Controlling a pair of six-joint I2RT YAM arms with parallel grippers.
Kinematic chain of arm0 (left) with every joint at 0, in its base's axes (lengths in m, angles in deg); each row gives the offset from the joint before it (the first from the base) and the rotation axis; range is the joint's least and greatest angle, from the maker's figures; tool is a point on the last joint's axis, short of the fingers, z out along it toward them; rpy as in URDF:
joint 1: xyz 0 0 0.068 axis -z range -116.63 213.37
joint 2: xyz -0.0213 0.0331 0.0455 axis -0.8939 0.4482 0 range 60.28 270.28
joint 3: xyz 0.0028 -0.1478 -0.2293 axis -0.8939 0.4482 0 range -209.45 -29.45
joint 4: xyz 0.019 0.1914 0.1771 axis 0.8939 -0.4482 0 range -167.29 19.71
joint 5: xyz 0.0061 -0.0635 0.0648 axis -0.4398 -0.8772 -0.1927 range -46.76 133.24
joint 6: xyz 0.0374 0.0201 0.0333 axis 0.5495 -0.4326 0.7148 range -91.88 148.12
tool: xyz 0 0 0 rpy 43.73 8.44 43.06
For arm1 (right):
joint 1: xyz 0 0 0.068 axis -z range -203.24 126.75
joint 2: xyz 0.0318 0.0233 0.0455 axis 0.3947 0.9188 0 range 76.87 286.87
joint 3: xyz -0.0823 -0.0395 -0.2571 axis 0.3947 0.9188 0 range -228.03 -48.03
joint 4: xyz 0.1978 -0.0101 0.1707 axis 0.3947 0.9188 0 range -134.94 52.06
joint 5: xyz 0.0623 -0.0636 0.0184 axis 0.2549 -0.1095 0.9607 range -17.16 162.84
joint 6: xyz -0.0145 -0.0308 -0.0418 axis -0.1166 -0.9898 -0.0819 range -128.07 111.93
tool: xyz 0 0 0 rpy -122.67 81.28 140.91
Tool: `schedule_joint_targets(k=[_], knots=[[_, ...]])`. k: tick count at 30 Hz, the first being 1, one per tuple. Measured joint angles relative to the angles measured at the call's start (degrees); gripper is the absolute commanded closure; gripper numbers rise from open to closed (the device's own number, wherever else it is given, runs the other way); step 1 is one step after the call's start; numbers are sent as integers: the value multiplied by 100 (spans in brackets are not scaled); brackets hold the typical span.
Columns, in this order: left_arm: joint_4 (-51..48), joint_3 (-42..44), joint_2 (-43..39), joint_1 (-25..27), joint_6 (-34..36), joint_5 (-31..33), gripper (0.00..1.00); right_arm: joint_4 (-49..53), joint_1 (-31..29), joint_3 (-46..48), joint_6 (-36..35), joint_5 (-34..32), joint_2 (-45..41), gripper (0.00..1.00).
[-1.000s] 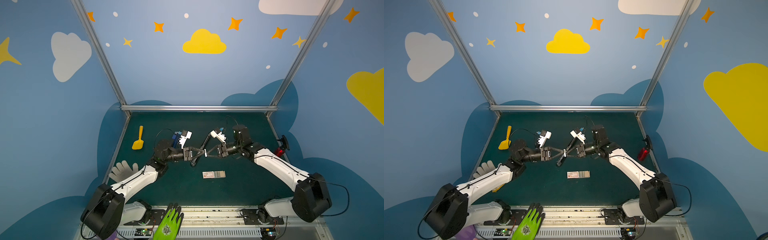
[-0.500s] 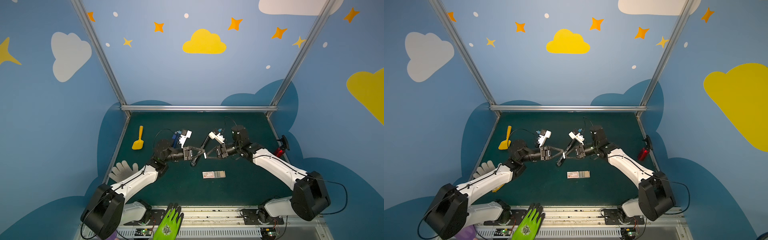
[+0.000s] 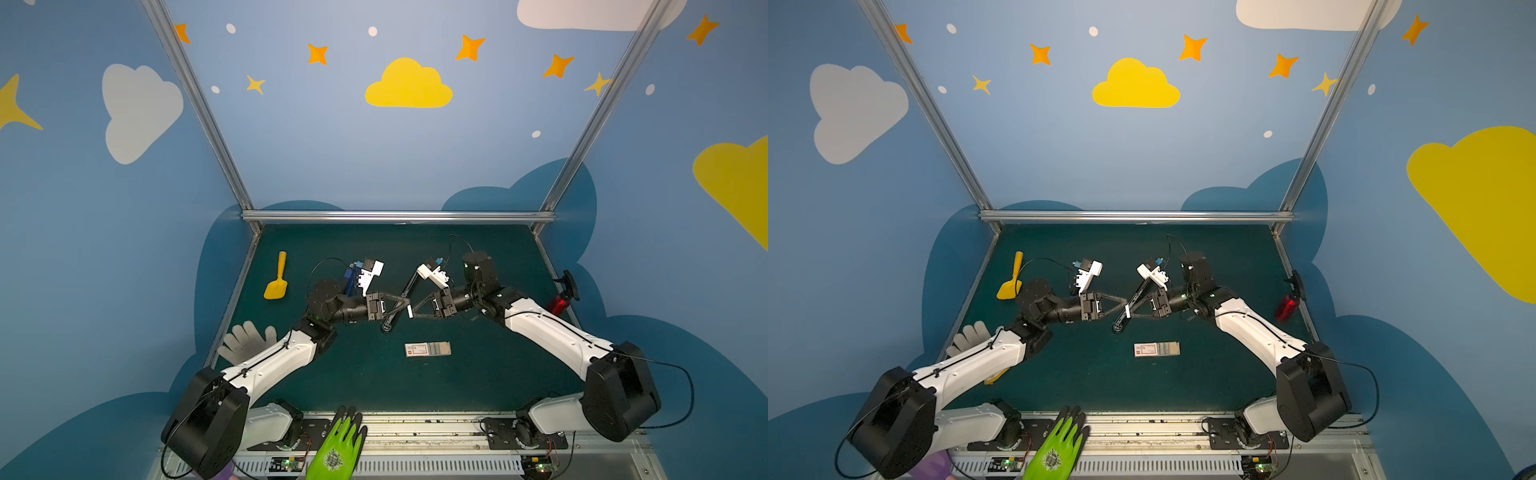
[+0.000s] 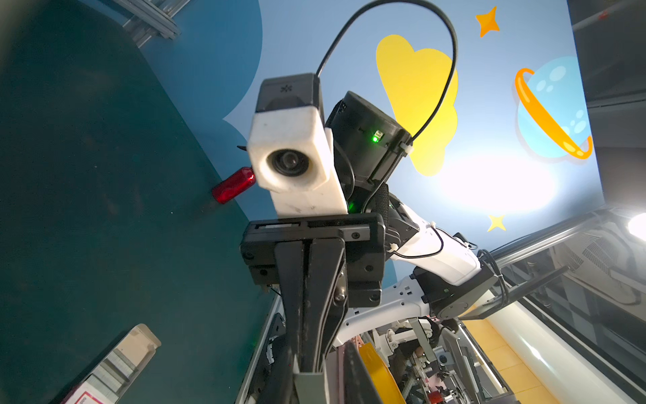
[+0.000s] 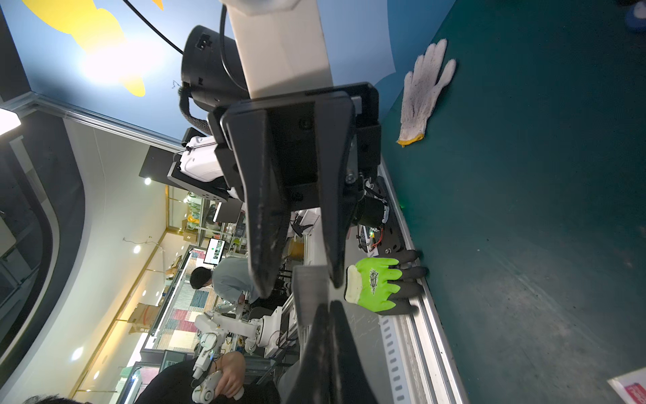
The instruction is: Load the staples into the stapler
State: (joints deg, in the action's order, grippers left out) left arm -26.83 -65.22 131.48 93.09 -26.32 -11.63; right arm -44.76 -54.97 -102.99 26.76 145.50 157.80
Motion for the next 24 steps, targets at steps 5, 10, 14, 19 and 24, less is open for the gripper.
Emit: schedule_joint_targets(k=[5, 10, 14, 19, 24], knots=[[-2, 0, 0, 7, 7, 2, 84, -157, 0, 31, 109, 37, 0, 100], [-26, 0, 2, 20, 20, 9, 88, -251, 0, 59, 144, 68, 0, 100], [-52, -2, 2, 22, 26, 13, 89, -286, 9, 83, 162, 68, 0, 91], [-402, -133, -26, 46, 234, 35, 91, -286, 76, 168, 236, -28, 0, 74], [-809, -195, -136, 22, 496, 155, 92, -234, 243, 269, 225, -164, -74, 68]])
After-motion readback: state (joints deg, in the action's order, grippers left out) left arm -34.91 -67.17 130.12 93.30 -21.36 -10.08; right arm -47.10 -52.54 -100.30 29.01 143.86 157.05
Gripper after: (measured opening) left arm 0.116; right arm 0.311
